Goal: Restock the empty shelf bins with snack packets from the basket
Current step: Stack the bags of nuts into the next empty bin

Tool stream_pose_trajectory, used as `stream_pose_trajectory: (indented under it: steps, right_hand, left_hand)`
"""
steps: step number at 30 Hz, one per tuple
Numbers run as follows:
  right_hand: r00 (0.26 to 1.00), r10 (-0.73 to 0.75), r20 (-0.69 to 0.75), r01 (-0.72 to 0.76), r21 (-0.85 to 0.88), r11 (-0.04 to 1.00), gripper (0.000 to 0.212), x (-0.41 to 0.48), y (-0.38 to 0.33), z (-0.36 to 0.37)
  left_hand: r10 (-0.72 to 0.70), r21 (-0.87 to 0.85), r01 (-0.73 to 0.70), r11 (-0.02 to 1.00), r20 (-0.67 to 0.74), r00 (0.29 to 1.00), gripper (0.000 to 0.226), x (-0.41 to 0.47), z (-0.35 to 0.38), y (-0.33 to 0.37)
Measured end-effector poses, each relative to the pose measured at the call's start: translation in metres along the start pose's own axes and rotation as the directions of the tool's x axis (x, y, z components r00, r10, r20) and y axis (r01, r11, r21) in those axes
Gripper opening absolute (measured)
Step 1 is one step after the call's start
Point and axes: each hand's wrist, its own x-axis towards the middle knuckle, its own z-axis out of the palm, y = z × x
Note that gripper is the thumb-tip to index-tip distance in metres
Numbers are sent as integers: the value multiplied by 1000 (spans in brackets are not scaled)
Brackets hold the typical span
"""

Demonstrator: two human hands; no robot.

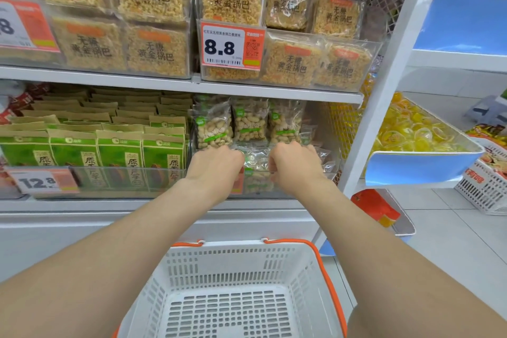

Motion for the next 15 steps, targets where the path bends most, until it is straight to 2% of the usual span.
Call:
stream_pose_trajectory:
  steps: [3,6,8,11,13,15]
  right_hand:
    - [998,17,-54,-17,10,1000,17,-4,-14,-12]
    - [987,-67,-149,90,152,984,19,-6,-39,-18]
    - [972,-148,-184,192,252,948,28,-6,-60,-17]
    - [926,-230,-300,325,323,889,34,-5,-94,-16]
    - [880,-281,-383,405,296,865,36,-4,-116,-17]
    - [858,-336,-388,450,254,856,45,0,-140,-13]
  left_hand:
    - [16,-115,-23,993,-57,998,18,-6,-5,-8]
    - [-64,-225,29,974,-149,987,16,-17,-18,-23]
    - [-164,-229,117,966,-200,966,18,-25,-26,-39]
    - [-345,-138,319,938,-259,902,28,-40,-25,-74]
    - [-411,-122,393,911,-215,886,43,-49,-20,-99]
    - [-454,-158,433,887,-133,881,56,-53,-15,-126]
